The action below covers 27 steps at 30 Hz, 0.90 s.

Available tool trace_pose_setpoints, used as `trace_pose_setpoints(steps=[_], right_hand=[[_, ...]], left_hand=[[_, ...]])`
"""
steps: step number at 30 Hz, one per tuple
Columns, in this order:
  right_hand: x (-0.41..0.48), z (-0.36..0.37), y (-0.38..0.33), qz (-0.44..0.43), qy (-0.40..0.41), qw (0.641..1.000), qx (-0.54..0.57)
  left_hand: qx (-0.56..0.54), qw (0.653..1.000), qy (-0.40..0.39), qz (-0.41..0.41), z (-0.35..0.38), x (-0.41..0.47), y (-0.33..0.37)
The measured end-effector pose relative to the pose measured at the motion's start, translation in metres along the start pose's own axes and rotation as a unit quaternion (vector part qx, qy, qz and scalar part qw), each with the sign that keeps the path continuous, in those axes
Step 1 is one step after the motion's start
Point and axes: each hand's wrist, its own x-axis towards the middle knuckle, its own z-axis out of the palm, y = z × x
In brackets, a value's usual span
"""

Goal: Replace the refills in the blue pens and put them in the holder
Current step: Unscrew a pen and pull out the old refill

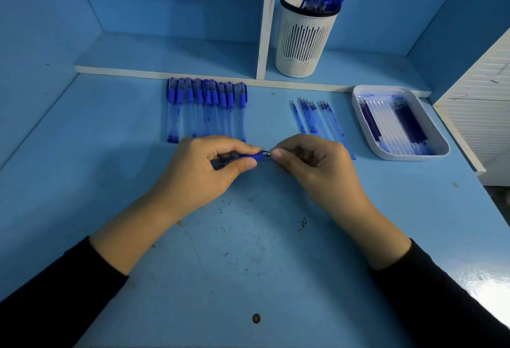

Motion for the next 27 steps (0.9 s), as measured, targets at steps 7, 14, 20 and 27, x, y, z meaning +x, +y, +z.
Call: trace_pose_setpoints(steps=[7,14,20,27], right_hand=[[-0.0020,-0.0004,-0.0013,-0.013,-0.025,0.999,0.043],[-0.0018,-0.0002,0.0006,-0.019,-0.045,0.998,0.042],[-0.0014,0.0011,0.0003,-0.009,-0.029,0.998,0.047],[-0.0018,0.0007,-0.0013,0.001,-0.027,0.997,0.066]], left_hand=[[0.016,1.000,-0.004,0.017,-0.0016,0.0002,-0.0004],[0.006,1.000,0.001,0.022,-0.0011,0.0001,-0.0006],[0.000,1.000,0.001,0.030,-0.0015,0.0000,0.0009],[0.008,0.999,0.002,0.033,-0.0021,0.0000,0.0004]])
